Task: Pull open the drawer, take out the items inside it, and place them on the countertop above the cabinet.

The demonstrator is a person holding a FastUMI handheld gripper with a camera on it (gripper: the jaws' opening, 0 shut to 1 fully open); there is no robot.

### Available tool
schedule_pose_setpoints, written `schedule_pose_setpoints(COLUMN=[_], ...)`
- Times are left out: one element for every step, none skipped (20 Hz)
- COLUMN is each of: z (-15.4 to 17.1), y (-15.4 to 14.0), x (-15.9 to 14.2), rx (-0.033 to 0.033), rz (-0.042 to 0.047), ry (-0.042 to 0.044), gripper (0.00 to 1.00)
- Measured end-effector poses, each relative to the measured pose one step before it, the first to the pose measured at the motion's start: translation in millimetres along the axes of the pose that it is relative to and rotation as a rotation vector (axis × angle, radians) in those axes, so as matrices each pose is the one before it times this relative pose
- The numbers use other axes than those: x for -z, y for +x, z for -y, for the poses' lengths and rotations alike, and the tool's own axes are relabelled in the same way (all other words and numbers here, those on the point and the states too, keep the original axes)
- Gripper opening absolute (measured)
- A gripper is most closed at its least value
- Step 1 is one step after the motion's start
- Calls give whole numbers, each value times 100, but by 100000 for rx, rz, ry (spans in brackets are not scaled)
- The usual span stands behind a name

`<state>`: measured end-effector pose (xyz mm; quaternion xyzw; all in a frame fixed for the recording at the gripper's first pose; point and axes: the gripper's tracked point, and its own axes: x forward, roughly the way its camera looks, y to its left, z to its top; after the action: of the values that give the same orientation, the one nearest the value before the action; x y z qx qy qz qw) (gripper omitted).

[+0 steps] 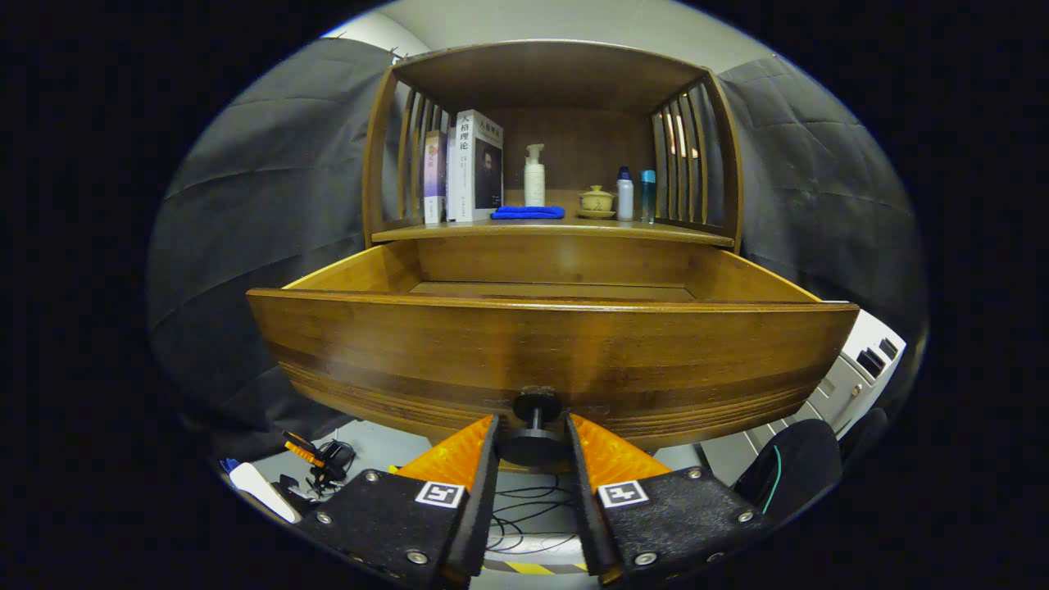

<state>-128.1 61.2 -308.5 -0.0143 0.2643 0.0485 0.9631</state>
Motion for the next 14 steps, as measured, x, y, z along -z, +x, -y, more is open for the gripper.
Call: schedule_pose_setpoints(z=[-739, -251, -355, -157, 137, -87, -124, -132, 51, 183, 185, 240, 338, 595], y=[-426, -262, -362, -221, -275, -167, -41, 158, 275, 432, 556, 716, 630, 832], x=[-964, -997, -1316, -1269, -1229, -1451, -1554, -1398, -1302, -1061, -970, -897, -804, -691], rx=[-3537, -2223, -1881, -377, 456, 21, -362, -403, -10, 279, 567, 1067, 1342, 2385], rz=[2599, 2863, 3065, 2219, 1677, 2096, 2111, 1750, 831, -565, -733, -1290, -1170, -1664], ry=[2379, 2229, 1469, 91, -832, -985, -911, -967, -782, -617, -325, -464, -872, -1528], gripper=[64, 74, 85, 96, 96, 96, 95, 96, 95, 95, 95, 95, 95, 95])
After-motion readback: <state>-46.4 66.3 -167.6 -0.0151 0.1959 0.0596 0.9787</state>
